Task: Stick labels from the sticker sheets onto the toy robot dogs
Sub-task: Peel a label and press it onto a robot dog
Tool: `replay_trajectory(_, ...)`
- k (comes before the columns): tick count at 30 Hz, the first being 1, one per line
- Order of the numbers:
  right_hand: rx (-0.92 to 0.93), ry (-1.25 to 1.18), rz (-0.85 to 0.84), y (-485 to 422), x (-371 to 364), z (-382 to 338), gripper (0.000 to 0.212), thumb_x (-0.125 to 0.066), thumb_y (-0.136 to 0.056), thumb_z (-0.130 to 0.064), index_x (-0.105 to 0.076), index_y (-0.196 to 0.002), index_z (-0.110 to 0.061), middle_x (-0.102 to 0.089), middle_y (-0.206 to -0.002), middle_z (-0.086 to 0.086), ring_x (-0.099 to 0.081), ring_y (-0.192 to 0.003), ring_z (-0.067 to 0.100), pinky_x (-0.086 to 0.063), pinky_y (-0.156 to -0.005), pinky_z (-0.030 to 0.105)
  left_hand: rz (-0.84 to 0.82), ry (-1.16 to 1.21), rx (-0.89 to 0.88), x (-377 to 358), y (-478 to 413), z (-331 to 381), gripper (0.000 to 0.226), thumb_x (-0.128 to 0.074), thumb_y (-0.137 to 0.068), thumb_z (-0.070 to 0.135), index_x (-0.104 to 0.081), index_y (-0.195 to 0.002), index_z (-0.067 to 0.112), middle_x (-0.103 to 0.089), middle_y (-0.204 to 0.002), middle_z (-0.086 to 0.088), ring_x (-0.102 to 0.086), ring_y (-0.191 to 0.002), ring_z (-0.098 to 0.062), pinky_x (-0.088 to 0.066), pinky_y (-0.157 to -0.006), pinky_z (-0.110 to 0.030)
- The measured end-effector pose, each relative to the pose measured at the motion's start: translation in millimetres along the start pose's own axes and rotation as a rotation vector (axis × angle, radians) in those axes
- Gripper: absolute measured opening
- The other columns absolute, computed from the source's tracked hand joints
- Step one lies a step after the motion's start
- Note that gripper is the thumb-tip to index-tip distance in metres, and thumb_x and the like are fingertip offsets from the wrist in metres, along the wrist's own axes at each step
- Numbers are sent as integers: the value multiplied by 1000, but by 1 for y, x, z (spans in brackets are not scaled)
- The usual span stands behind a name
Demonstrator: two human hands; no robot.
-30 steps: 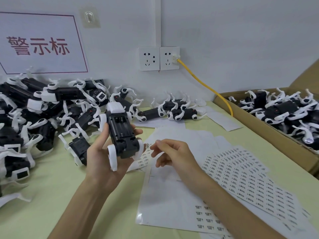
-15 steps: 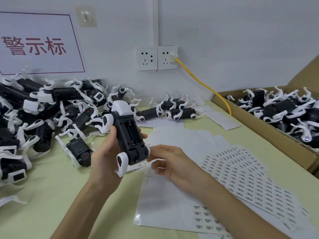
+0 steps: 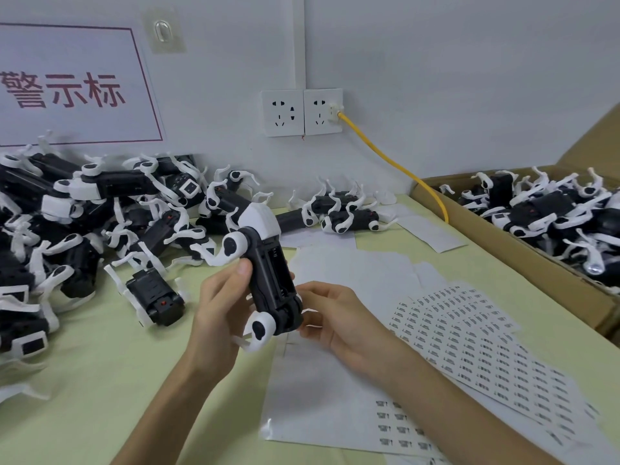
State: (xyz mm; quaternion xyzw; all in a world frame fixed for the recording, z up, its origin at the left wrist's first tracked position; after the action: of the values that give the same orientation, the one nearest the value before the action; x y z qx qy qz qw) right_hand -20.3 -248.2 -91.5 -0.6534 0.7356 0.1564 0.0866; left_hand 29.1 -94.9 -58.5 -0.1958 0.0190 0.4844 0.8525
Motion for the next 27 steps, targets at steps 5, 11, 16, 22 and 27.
replay_trajectory(5,15,-1,-3,-2,1,2,5,-78,-80,-18,-80,-77,-21,-69,-72,-1,-59,-57,9,-50,-59,21,-29,-1,-17,-3,1,1,66,-77,-66,77,-81,-91,16,-75,-92,-14,-73,-85,-30,-54,-81,-46)
replay_trajectory(11,95,137,141,-2,3,0,14,-75,-89,-13,-79,-77,-18,-69,-73,-1,-57,-57,11,-48,-57,20,-47,13,-29,-2,1,1,65,-76,-73,71,-75,-86,7,-72,-86,-18,-70,-79,-32,-57,-73,-39)
replay_trajectory(16,258,184,461,0,17,-13,4,-78,-89,-14,-76,-87,-11,-65,-62,-6,-50,-47,9,-45,-52,17,68,-45,-105,3,0,0,70,-69,-83,59,-62,-82,-11,-56,-80,-34,-54,-81,-31,-40,-82,-47)
replay_trajectory(22,184,-114,398,4,20,-24,10,-70,-93,-18,-79,-89,-15,-57,-63,-1,-38,-47,12,-37,-50,21,220,245,112,6,-4,-14,47,-82,-78,46,-72,-103,7,-70,-100,-13,-59,-85,-26,-45,-82,-35)
replay_trajectory(27,119,-374,192,8,9,-28,25,-66,-80,-22,-82,-98,-14,-39,-52,1,-24,-46,14,-26,-43,24,309,512,302,-3,0,-27,14,-74,-79,34,-83,-79,23,-75,-89,5,-70,-77,-10,-50,-83,-27)
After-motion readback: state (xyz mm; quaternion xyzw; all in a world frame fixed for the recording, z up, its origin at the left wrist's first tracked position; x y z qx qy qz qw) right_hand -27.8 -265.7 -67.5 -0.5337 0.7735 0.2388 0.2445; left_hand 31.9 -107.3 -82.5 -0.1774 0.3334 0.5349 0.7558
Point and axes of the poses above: each hand's wrist, its own y-axis away from the middle knuckle, its own x-axis out of the back of the hand, z = x × y, the point moved 2 cm from there along -y, towards the middle knuckle
